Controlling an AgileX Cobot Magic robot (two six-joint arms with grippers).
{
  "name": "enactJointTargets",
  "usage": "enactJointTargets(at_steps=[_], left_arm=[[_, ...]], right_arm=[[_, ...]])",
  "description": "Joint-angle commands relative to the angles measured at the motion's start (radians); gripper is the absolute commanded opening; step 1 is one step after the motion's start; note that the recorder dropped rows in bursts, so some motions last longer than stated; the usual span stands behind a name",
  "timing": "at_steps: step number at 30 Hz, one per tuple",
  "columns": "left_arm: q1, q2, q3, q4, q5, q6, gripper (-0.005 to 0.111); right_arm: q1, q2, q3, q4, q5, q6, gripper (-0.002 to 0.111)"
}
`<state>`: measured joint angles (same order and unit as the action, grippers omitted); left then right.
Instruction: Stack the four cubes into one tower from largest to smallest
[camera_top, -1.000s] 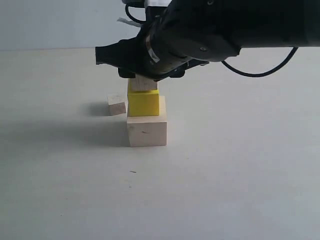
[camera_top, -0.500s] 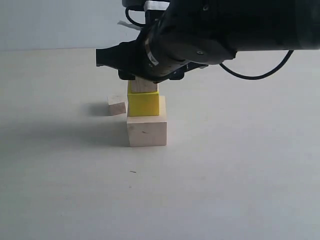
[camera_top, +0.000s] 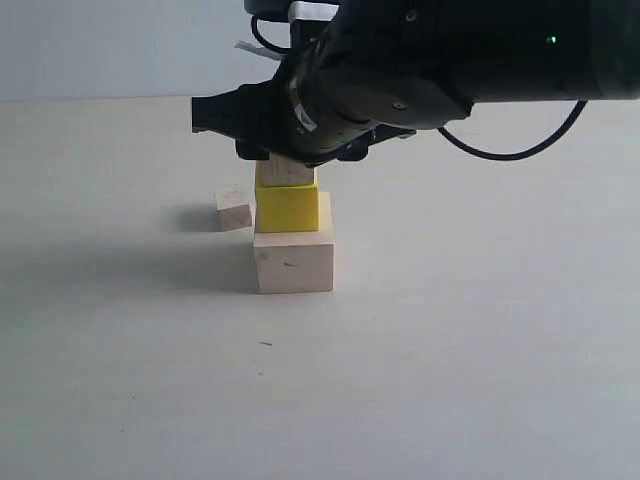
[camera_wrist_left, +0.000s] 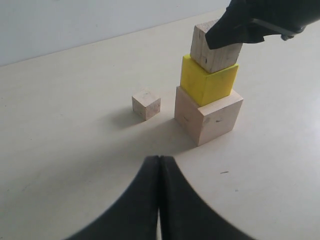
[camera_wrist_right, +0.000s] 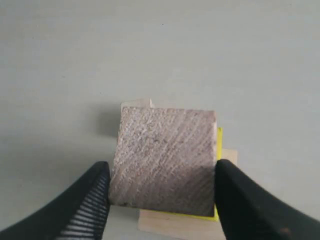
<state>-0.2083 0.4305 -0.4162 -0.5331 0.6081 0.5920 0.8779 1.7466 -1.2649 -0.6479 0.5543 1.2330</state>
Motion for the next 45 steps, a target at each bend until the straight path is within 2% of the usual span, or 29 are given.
enactJointTargets(at_steps=[1, 8, 22, 31, 38, 45], left_arm=[[0.0, -0.004, -0.001, -0.008, -0.013, 0.001, 0.0], [0.0, -0.004, -0.001, -0.008, -0.013, 0.001, 0.0], [0.0, -0.004, -0.001, -0.008, -0.014, 0.001, 0.0], [0.0, -0.004, -0.001, -0.008, -0.014, 0.001, 0.0], [0.0, -0.004, -0.001, -0.008, -0.014, 0.001, 0.0], [0.0, -0.004, -0.001, -0.008, -0.014, 0.001, 0.0]], right_arm=[[0.001, 0.001, 0.001, -0.007, -0.01, 0.0, 0.0], [0.001, 0.001, 0.001, -0.007, -0.01, 0.0, 0.003], [0.001, 0.001, 0.001, 0.02, 0.008, -0.002, 0.039], [0.001, 0.001, 0.001, 0.02, 0.023, -0.002, 0.056], [0.001, 0.001, 0.001, 0.02, 0.021, -0.002, 0.063], [0.001, 0.001, 0.001, 0.02, 0.015, -0.002, 0.064]])
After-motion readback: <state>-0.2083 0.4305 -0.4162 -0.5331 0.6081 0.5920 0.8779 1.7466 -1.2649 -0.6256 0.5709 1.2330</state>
